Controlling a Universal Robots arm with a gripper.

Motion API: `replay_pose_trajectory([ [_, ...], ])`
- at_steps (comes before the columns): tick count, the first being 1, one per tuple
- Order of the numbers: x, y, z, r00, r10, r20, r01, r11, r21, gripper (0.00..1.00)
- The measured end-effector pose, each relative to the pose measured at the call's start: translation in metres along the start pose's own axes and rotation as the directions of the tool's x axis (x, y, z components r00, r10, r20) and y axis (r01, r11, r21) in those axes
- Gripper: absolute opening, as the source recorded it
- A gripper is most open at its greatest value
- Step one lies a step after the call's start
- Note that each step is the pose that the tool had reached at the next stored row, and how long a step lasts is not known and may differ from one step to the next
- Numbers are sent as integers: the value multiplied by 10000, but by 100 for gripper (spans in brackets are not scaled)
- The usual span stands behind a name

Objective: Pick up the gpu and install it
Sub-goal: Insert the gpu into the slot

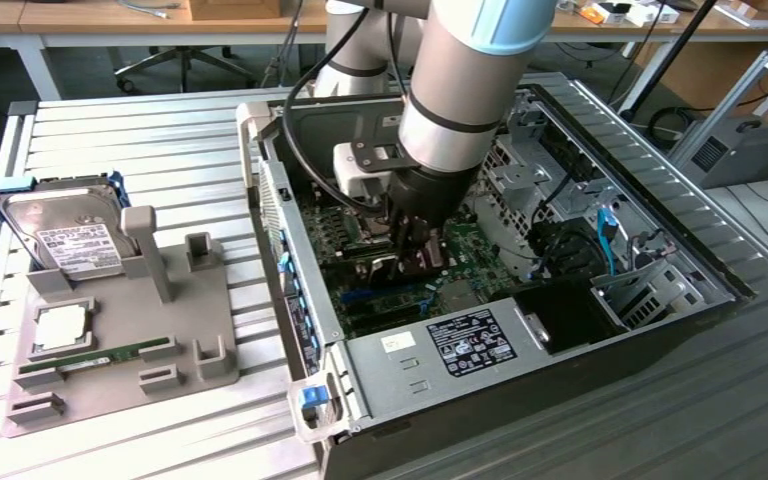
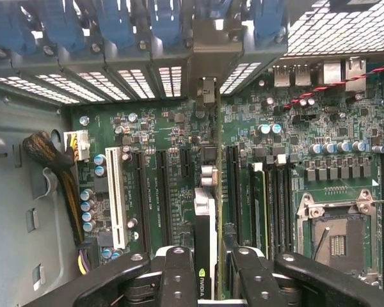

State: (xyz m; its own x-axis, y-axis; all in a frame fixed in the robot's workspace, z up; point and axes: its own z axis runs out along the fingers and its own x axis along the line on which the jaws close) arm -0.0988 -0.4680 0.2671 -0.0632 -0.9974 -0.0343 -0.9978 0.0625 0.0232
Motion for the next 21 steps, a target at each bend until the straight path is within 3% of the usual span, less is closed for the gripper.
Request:
replay_pose_trajectory([
  [4,1,1,-1,10000,23,-19,-23,9999,-115,27],
  [21,-17,-9,58,10000,-93,-21,92,9999,-121,27],
])
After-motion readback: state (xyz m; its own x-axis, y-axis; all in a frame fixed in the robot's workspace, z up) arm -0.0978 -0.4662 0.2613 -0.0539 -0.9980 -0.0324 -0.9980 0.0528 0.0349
